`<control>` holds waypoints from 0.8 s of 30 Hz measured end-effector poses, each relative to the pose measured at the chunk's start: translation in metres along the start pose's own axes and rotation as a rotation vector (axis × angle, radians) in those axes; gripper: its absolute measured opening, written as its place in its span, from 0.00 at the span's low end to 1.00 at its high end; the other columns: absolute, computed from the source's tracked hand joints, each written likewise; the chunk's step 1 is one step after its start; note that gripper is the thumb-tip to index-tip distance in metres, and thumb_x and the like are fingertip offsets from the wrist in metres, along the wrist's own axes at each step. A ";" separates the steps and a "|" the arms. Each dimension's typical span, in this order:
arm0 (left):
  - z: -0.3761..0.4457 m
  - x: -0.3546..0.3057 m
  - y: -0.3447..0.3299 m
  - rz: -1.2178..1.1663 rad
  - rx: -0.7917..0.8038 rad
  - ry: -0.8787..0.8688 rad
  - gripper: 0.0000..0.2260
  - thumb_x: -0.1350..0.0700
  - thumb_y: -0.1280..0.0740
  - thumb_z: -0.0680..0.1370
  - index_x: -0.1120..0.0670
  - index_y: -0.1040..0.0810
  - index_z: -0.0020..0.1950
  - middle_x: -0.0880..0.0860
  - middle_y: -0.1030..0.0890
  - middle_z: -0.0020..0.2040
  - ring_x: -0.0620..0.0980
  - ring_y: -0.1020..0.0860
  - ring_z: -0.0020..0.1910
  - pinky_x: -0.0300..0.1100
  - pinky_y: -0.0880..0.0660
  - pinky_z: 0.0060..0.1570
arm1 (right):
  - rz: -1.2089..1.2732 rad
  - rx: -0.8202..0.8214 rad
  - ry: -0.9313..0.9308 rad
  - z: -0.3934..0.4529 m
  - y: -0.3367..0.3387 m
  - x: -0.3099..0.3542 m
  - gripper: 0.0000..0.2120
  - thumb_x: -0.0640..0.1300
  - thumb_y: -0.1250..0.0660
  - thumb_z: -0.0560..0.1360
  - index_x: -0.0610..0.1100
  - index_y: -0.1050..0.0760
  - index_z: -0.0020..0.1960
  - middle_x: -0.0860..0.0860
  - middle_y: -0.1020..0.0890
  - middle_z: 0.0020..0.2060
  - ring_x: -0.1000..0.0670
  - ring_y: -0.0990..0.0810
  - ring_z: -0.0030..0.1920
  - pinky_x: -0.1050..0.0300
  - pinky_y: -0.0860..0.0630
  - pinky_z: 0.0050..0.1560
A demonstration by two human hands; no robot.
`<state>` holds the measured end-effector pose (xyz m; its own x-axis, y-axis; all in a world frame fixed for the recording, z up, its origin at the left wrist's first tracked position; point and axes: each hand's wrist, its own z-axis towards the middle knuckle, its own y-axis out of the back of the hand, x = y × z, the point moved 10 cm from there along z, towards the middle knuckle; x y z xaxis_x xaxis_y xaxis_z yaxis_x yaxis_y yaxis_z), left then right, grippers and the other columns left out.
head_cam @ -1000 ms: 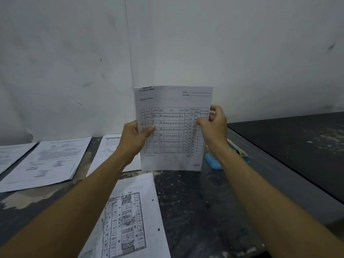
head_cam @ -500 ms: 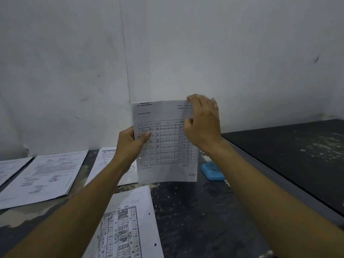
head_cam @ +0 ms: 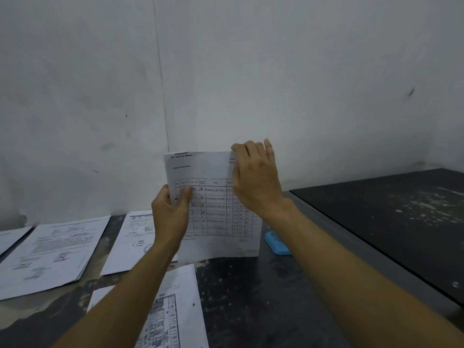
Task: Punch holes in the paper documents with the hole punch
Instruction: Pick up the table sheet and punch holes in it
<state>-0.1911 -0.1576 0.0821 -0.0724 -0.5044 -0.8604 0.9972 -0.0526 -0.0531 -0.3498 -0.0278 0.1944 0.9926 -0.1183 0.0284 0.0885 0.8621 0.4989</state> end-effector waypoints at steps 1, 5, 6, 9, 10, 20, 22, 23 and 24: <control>-0.001 0.001 0.000 0.002 -0.016 -0.005 0.12 0.48 0.33 0.80 0.55 0.23 0.58 0.51 0.18 0.52 0.49 0.19 0.48 0.40 0.21 0.42 | 0.005 -0.020 -0.005 0.002 0.002 -0.001 0.15 0.37 0.37 0.74 0.41 0.25 0.60 0.47 0.22 0.52 0.45 0.25 0.54 0.42 0.36 0.71; -0.009 0.010 -0.003 0.011 -0.029 -0.001 0.13 0.48 0.36 0.81 0.57 0.24 0.57 0.52 0.18 0.51 0.48 0.19 0.48 0.39 0.22 0.40 | 0.055 -0.062 -0.044 0.007 0.006 -0.007 0.12 0.32 0.36 0.71 0.43 0.25 0.52 0.48 0.23 0.46 0.46 0.26 0.47 0.50 0.30 0.56; -0.011 0.011 -0.004 0.025 -0.033 0.001 0.13 0.47 0.37 0.82 0.56 0.25 0.56 0.52 0.19 0.51 0.47 0.20 0.47 0.37 0.23 0.39 | 0.057 -0.071 -0.042 0.006 0.007 -0.007 0.12 0.32 0.36 0.71 0.43 0.25 0.53 0.48 0.23 0.46 0.45 0.25 0.47 0.49 0.30 0.57; -0.015 0.011 -0.008 0.038 -0.035 0.001 0.13 0.46 0.39 0.82 0.56 0.27 0.55 0.50 0.20 0.51 0.42 0.21 0.46 0.35 0.26 0.38 | 0.019 -0.103 -0.025 0.001 0.011 -0.005 0.13 0.38 0.40 0.77 0.42 0.25 0.60 0.47 0.22 0.53 0.46 0.24 0.55 0.41 0.40 0.74; -0.015 0.011 -0.010 0.043 -0.030 -0.003 0.12 0.47 0.40 0.82 0.56 0.27 0.55 0.50 0.20 0.50 0.42 0.21 0.46 0.34 0.26 0.38 | 0.004 -0.099 -0.018 -0.001 0.011 -0.004 0.15 0.41 0.42 0.78 0.41 0.27 0.63 0.47 0.22 0.56 0.46 0.25 0.59 0.40 0.46 0.77; -0.015 0.002 -0.007 0.056 -0.019 -0.021 0.15 0.46 0.46 0.84 0.57 0.28 0.53 0.47 0.22 0.45 0.44 0.23 0.42 0.38 0.27 0.37 | -0.076 -0.023 0.026 -0.006 0.009 0.000 0.20 0.46 0.42 0.75 0.41 0.28 0.65 0.47 0.23 0.60 0.46 0.26 0.64 0.37 0.54 0.78; -0.015 0.002 -0.007 0.060 -0.026 -0.014 0.15 0.46 0.46 0.85 0.56 0.28 0.53 0.47 0.22 0.45 0.43 0.24 0.42 0.38 0.27 0.38 | -0.079 -0.024 0.037 -0.006 0.010 0.005 0.21 0.46 0.41 0.74 0.41 0.28 0.65 0.46 0.23 0.60 0.46 0.26 0.64 0.37 0.54 0.78; -0.015 0.002 -0.007 0.063 -0.029 -0.007 0.15 0.46 0.46 0.85 0.56 0.28 0.53 0.47 0.22 0.45 0.44 0.24 0.42 0.39 0.27 0.38 | -0.079 -0.021 0.039 -0.006 0.010 0.006 0.21 0.46 0.41 0.74 0.41 0.28 0.65 0.46 0.23 0.60 0.46 0.26 0.64 0.37 0.54 0.78; -0.014 0.003 -0.007 0.066 -0.030 0.000 0.15 0.46 0.46 0.85 0.56 0.28 0.52 0.47 0.22 0.44 0.44 0.24 0.42 0.39 0.27 0.38 | -0.082 -0.021 0.038 -0.006 0.010 0.006 0.21 0.47 0.41 0.74 0.40 0.28 0.65 0.46 0.23 0.60 0.45 0.27 0.65 0.37 0.54 0.77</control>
<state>-0.1979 -0.1467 0.0724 -0.0068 -0.5057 -0.8627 0.9999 0.0066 -0.0118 -0.3422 -0.0168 0.1943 0.9842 -0.1711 -0.0448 0.1714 0.8605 0.4798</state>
